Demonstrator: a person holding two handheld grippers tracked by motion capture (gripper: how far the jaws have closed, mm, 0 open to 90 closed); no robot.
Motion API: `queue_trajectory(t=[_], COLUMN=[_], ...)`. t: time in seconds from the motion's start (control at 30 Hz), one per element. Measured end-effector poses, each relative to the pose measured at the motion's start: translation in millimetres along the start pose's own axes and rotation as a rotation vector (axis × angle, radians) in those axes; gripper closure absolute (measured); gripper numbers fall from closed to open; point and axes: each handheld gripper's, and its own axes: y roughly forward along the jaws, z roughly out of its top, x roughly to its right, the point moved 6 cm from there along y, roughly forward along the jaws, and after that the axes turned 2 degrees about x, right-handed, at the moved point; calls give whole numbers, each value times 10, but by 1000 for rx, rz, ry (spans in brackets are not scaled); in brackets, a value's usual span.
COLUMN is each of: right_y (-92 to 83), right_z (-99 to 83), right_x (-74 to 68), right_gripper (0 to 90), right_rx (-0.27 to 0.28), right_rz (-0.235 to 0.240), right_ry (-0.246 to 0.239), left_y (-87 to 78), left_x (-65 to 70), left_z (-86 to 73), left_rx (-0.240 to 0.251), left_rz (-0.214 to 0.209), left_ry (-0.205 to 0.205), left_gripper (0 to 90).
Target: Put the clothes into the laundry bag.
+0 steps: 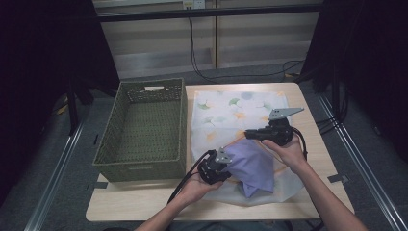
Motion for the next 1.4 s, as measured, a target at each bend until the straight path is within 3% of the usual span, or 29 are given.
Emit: queue_trajectory(t=[0.07, 0.33, 0.4, 0.53, 0.77, 0.83, 0.87, 0.97, 1.03, 1.07, 1.13, 1.23, 1.33, 1.4], right_y=[-3, -13, -17, -18, -36, -38, -39, -38, -42, -44, -52, -62, -62, -52], right_z=[5, 19, 28, 46, 53, 57, 59, 61, 66, 67, 70, 69, 73, 66], right_x=[-6, -21, -40, -57, -57, -55, -56, -66, -69, -69, -65, -58, -56, -58], right_gripper=[879, 879, 879, 879, 879, 879, 879, 879, 879, 879, 879, 879, 879, 879], right_rx=[4, 8, 10, 16, 19, 22, 23, 22, 21, 22, 25, 27, 28, 24], right_rz=[4, 3, 7, 13, 17, 16, 18, 25, 23, 22, 21, 20, 22, 24], right_ry=[0, -2, 0, -6, -1, -1, -1, -1, -1, -3, -2, 1, 1, 0], left_y=[15, 108, 108, 115, 155, 153, 169, 176, 193, 175, 169, 140, 173, 202], left_x=[-18, -52, -53, -72, -143, -170, -166, -211, -224, -243, -261, -328, -329, -348], left_z=[29, 38, 35, 55, 123, 131, 143, 162, 204, 214, 253, 269, 243, 253], left_rx=[9, 20, -1, 5, 25, 12, 33, 25, 58, 38, 58, 131, 83, 87], left_rz=[16, -3, 4, 1, 11, 17, 18, 25, 29, 35, 36, 27, 70, 82], left_ry=[-14, -34, -18, -18, -66, -47, -72, -73, -109, -95, -100, -192, -140, -128], left_gripper=[831, 830, 830, 830, 833, 833, 833, 832, 833, 833, 833, 833, 832, 830])
